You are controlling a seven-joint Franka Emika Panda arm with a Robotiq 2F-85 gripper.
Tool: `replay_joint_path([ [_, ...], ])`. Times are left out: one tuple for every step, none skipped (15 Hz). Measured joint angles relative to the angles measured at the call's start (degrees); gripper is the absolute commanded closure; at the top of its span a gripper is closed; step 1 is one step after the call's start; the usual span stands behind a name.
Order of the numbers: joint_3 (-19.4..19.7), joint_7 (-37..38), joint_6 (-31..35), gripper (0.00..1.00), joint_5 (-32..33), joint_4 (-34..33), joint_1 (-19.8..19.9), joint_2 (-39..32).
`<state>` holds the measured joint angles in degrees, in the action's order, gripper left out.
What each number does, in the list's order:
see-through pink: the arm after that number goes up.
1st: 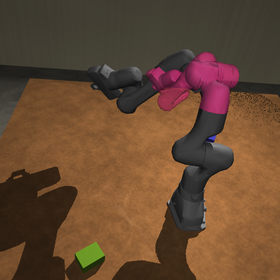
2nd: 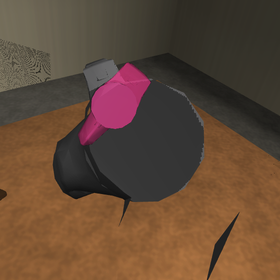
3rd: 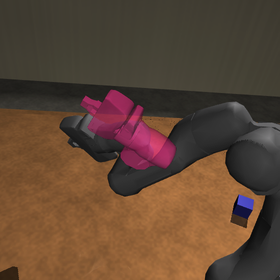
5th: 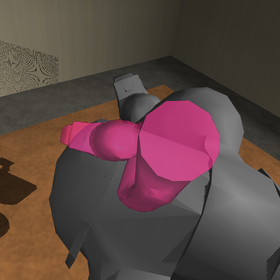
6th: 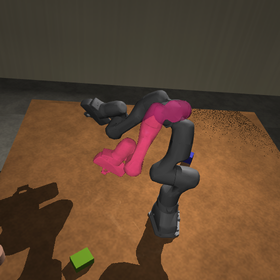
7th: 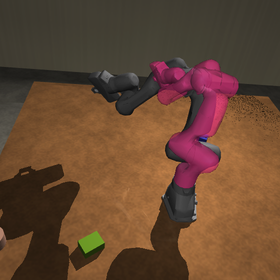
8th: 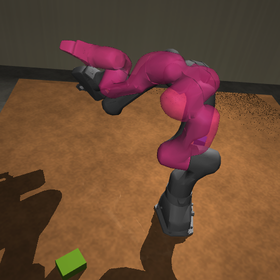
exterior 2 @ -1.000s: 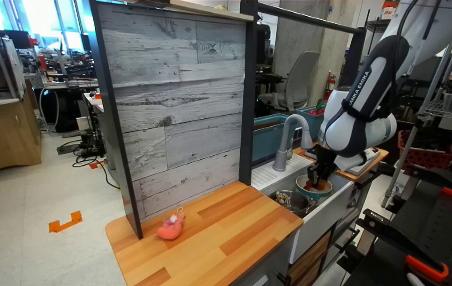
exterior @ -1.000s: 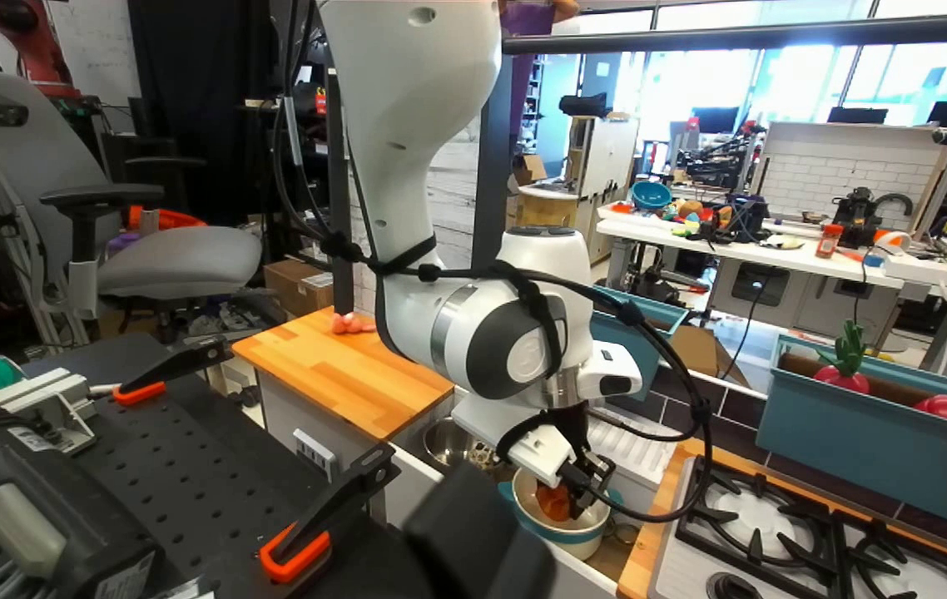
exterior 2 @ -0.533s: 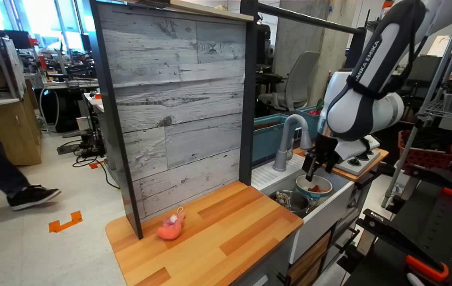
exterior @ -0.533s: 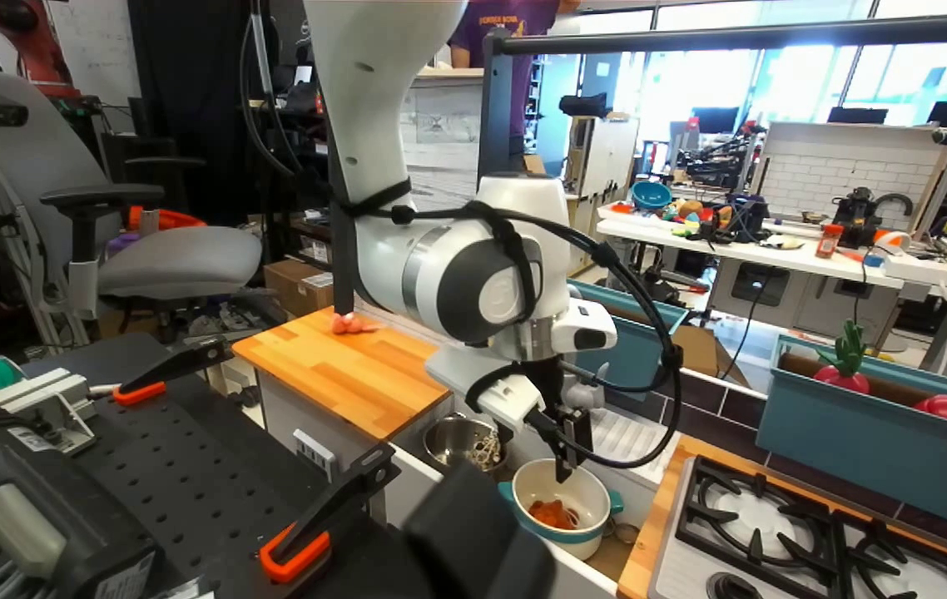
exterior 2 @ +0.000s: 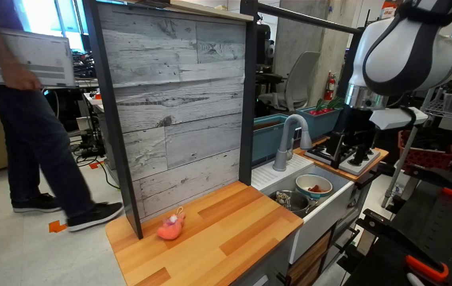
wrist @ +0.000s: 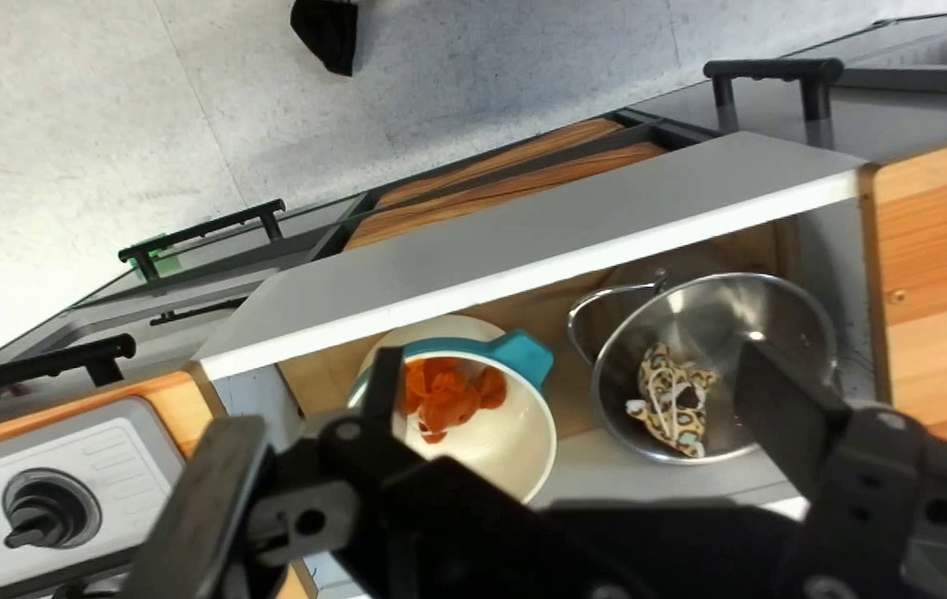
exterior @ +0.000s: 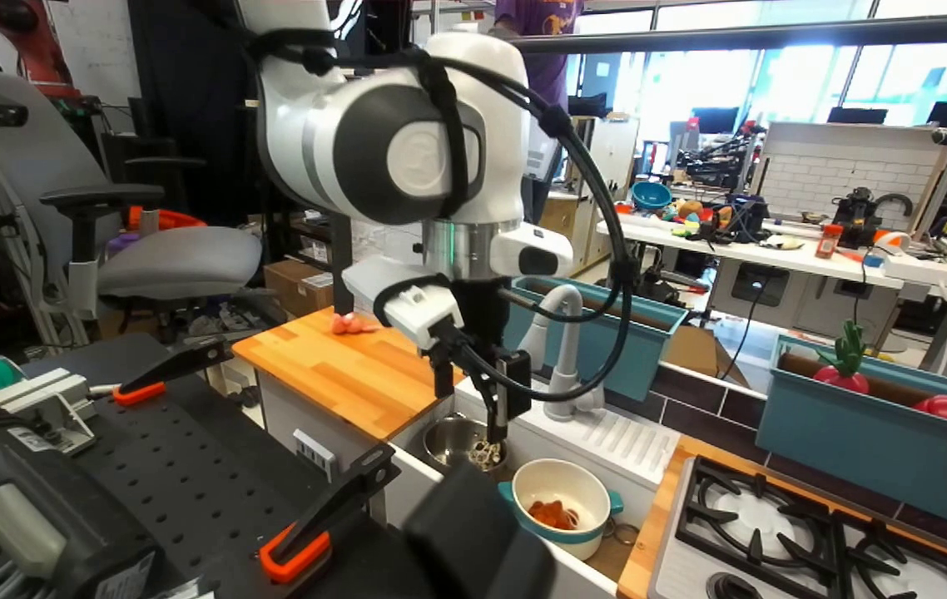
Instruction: Pick up the animal plush toy on the counter and put it in the pot
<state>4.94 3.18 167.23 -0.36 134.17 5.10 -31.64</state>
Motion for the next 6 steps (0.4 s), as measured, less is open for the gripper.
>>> replay_joint_path([
  [-0.4,0.3,-0.5,0.0,-0.3,2.4,0.0,2.9],
  [-0.8,0.8,-1.6,0.0,-0.4,4.4,0.0,5.7],
  [-0.8,1.7,-3.6,0.0,-0.4,6.0,-0.4,8.3],
  [-0.5,2.9,-6.3,0.0,-0.4,7.4,-1.2,10.9],
  [-0.2,4.1,-9.7,0.0,-0.4,8.4,-1.9,13.3],
  [-0.1,4.9,-12.4,0.0,-0.4,9.3,-2.4,15.5],
])
